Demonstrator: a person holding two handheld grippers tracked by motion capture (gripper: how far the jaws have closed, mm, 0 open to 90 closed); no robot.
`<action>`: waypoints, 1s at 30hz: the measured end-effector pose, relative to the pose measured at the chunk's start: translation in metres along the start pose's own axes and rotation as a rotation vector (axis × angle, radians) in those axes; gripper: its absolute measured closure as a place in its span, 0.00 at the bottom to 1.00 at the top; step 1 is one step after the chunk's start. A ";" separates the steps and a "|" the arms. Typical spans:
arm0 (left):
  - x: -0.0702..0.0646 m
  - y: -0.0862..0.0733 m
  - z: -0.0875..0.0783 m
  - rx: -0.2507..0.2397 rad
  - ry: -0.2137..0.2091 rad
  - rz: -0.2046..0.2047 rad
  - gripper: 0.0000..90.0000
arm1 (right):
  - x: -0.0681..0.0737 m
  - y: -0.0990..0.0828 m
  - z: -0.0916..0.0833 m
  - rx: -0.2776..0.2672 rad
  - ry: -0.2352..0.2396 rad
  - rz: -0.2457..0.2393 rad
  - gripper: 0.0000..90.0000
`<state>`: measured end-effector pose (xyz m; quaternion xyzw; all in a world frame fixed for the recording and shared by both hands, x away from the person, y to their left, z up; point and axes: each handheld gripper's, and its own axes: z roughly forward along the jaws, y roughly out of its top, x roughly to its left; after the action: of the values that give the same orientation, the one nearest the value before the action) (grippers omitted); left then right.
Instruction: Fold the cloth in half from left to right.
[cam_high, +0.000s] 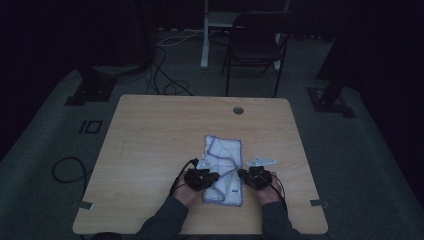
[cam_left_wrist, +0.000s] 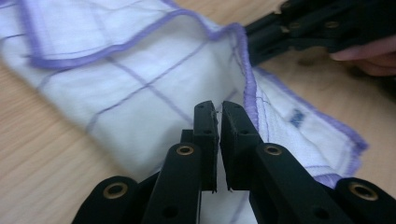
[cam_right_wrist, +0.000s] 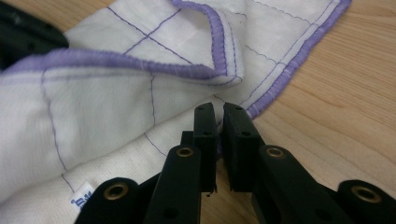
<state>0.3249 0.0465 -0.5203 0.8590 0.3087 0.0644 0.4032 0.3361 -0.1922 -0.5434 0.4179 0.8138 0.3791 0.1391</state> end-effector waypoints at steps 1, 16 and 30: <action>-0.002 0.000 0.000 -0.001 -0.003 0.001 0.94 | 0.000 0.000 0.000 0.000 -0.002 -0.002 0.93; -0.022 -0.004 -0.002 -0.009 -0.028 0.063 0.88 | -0.002 0.000 -0.001 0.002 -0.001 0.001 0.91; 0.011 -0.016 0.008 0.011 0.215 0.053 0.75 | -0.003 -0.001 -0.001 0.001 0.001 0.004 0.91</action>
<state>0.3287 0.0555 -0.5393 0.8573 0.3276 0.1653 0.3610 0.3370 -0.1949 -0.5436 0.4192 0.8134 0.3790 0.1377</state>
